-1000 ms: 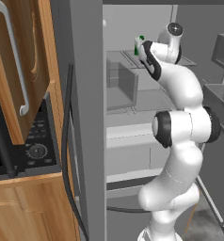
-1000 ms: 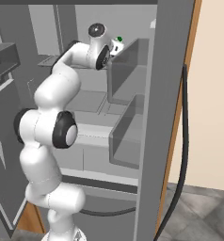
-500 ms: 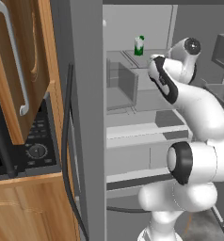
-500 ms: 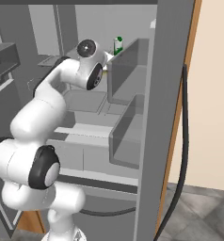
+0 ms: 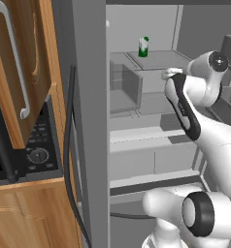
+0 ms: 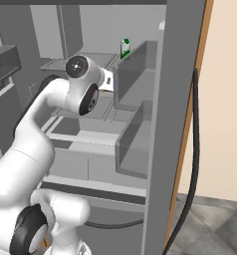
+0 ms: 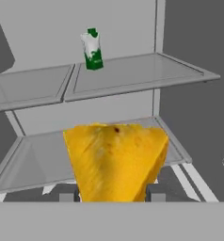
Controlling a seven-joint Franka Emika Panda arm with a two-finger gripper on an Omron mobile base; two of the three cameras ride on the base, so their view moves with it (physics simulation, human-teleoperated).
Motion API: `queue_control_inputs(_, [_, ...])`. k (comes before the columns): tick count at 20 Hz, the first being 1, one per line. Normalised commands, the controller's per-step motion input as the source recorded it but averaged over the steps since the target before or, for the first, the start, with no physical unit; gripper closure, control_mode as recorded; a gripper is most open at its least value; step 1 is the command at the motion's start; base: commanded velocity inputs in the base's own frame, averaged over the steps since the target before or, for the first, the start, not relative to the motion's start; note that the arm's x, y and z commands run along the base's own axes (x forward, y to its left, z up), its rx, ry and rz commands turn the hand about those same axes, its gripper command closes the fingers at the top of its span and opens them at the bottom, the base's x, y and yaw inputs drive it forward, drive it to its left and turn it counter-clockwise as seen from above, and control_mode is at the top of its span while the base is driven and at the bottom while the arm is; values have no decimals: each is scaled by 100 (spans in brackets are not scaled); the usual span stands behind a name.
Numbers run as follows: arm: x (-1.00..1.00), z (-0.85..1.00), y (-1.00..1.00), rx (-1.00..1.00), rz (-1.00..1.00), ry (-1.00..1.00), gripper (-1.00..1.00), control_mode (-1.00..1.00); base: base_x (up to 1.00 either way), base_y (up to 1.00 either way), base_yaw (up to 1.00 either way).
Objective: Pick the cheese from the fridge and the cheese grater from the cabinet and place them next to the salad bowl.
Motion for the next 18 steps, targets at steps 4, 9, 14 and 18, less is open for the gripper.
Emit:
queue_control_inputs(4, [-76,-4,25,-8,0,28,100,-100,0,0,0])
queue_control_inputs(9, [-52,0,24,-5,1,37,100,-100,0,0,0])
queue_control_inputs(14, [-71,-12,13,2,0,10,100,-100,0,0,0])
queue_control_inputs(18, [-88,-1,13,10,0,-14,100,-100,0,0,0])
